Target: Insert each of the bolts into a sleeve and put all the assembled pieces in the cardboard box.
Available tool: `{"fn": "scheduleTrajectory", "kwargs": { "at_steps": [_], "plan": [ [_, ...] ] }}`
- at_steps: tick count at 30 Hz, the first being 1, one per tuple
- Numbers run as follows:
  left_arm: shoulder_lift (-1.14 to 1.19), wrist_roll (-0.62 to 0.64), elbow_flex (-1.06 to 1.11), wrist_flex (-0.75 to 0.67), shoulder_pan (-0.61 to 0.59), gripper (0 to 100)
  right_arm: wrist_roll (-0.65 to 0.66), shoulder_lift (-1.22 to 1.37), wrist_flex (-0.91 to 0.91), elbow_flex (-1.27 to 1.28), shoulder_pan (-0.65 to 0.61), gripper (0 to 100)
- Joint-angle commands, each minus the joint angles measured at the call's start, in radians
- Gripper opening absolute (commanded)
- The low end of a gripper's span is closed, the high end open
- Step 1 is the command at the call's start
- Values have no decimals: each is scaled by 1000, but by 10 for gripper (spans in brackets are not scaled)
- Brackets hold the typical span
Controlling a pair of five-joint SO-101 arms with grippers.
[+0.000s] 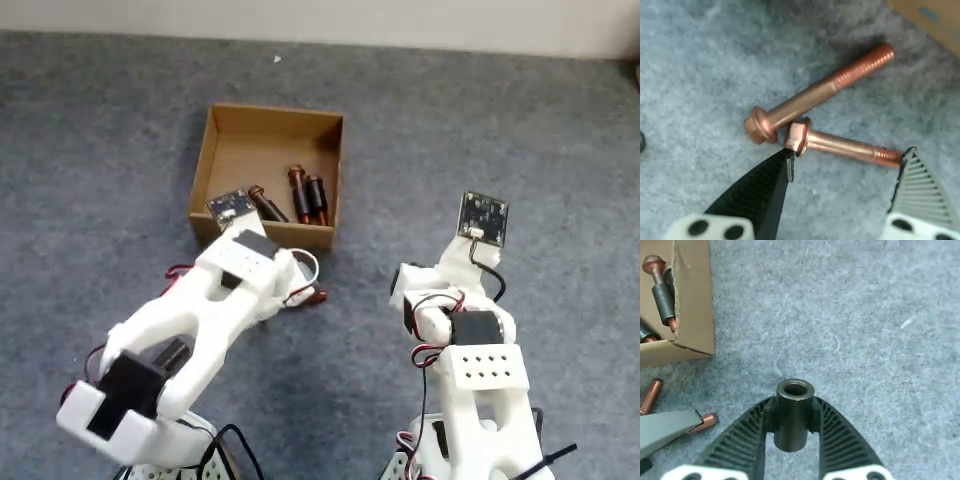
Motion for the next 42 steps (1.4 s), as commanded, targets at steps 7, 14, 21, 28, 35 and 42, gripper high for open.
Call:
{"fn": "scheduleTrajectory", "kwargs": {
  "at_steps": [7,14,21,28,35,42],
  "plan": [
    [84,34,-91,-18,-93,329,-11,-28,-31,-13,10,4],
    [93,34,-93,-20,-96,254,-11,-28,-31,-13,10,4],
    [93,28,-90,-43,-99,53,-11,-28,-31,-13,10,4],
    [77,-204,-133,-43,-101,48,-11,-28,-31,-13,10,4],
    [-28,-261,-159,40,-90,50,-11,-28,-31,-13,10,4],
    [-116,-198,-154,172,-67,230,-11,-28,-31,-13,10,4]
  ]
}}
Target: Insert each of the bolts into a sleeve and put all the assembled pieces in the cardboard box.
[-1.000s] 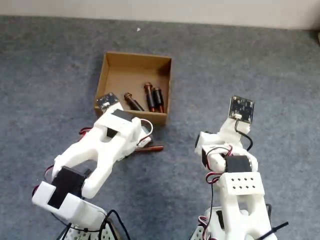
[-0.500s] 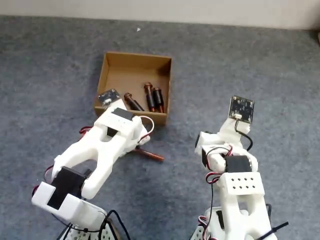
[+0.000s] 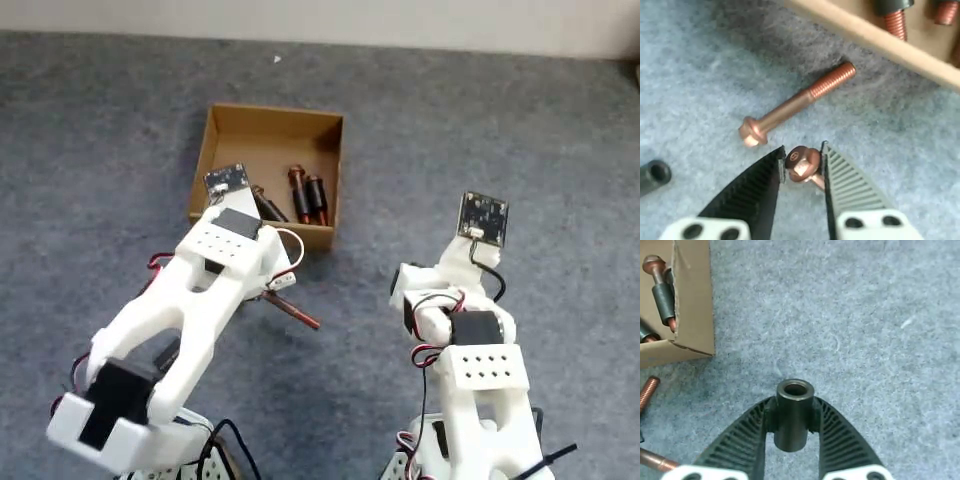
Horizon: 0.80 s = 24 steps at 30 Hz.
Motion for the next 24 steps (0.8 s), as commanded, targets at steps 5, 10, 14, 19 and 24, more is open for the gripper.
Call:
{"fn": "scheduleTrajectory", "kwargs": {
  "at_steps": [5,10,14,19,24],
  "plan": [
    [-65,54,-41,121,71,372,-11,-28,-31,-13,10,4],
    [-65,71,31,110,143,371,-11,-28,-31,-13,10,4],
    [-65,172,73,60,156,372,-11,-28,-31,-13,10,4],
    [-65,195,193,-143,148,372,-11,-28,-31,-13,10,4],
    [-65,196,246,-232,91,348,-11,-28,-31,-13,10,4]
  ]
}}
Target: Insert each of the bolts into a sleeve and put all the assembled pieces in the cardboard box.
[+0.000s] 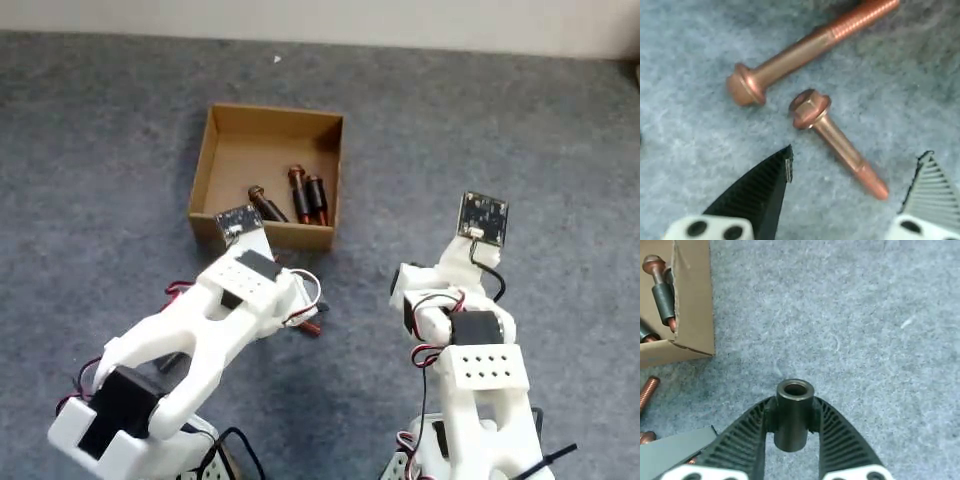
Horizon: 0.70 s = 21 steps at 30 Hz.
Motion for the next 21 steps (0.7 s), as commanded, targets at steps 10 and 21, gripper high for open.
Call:
{"fn": "scheduleTrajectory", "kwargs": {
  "at_steps": [10,21],
  "plan": [
    [-35,11,48,-144,-97,159,-11,-28,-31,-13,10,4],
    [-36,6,48,-146,-101,108,-11,-28,-31,-12,10,4]
  ]
}}
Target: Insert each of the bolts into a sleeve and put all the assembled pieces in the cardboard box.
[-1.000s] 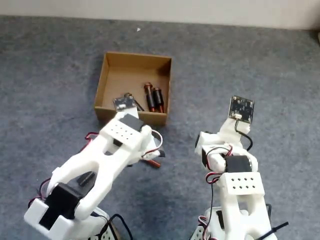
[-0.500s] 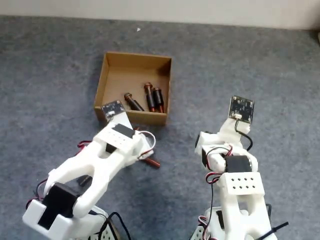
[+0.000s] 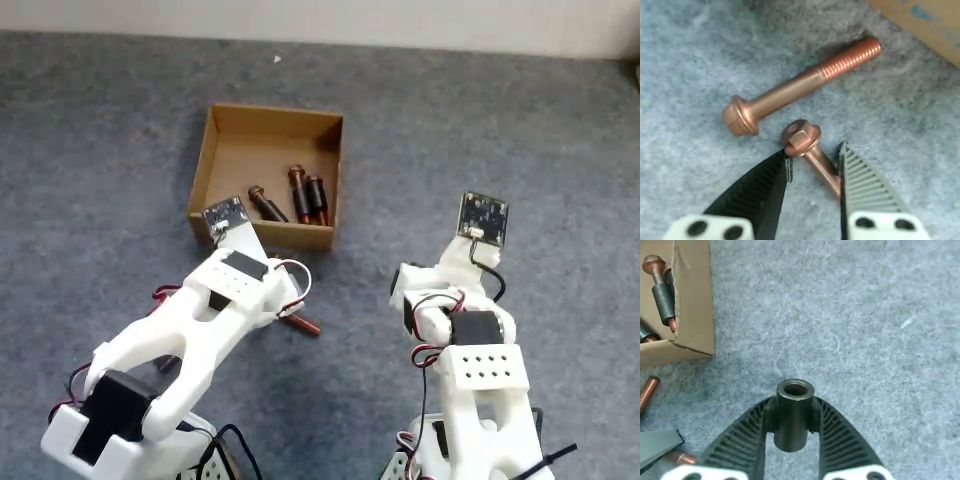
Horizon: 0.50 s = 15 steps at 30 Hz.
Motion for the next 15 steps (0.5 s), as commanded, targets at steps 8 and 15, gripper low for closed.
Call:
{"fn": "scheduleTrajectory", "kwargs": {
  "at_steps": [8,15],
  "plan": [
    [-30,-21,-16,-6,-22,4,-9,-38,-25,-13,10,4],
    [-97,-135,-45,-5,-22,5,-8,-45,108,-30,5,4]
  ]
}}
